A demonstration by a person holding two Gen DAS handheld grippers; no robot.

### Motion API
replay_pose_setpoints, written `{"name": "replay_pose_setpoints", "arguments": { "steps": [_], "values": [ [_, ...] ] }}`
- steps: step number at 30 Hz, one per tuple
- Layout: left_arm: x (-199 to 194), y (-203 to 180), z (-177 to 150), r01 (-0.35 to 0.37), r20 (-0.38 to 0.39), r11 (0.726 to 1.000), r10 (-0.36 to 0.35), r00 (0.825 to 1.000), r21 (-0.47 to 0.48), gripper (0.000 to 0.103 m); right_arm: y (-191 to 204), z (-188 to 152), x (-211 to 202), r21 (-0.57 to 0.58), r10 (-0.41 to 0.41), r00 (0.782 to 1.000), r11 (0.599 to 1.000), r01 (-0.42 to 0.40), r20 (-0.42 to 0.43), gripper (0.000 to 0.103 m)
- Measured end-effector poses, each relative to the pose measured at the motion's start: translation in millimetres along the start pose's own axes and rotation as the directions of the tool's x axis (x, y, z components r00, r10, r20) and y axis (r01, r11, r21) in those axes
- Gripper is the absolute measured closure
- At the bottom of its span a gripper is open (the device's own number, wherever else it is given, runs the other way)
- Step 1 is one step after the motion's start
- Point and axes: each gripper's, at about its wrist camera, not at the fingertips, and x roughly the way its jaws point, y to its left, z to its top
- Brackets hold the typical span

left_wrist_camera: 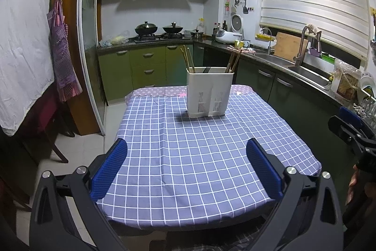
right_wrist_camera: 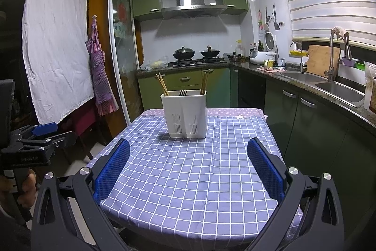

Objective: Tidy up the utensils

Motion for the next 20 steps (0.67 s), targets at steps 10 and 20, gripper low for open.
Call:
{"name": "replay_pose_setpoints", "arguments": {
  "steps": [10,20],
  "values": [
    [2.5,-3.9,-1.9,-0.027,0.015,0.999,0.026,1.000,0.021,0.007,0.7,1.3,1.7,0.003,0.002,1.000,1.000,-0.002,-0.005,0.005],
    [6.7,0.7,-0.6,-0.013,0.006,1.000,0.013,1.000,-0.008,0.006,-0.6,-0.3,3.0,0.011,0.000,1.000,1.000,0.000,-0.008,0.005]
  ]
}}
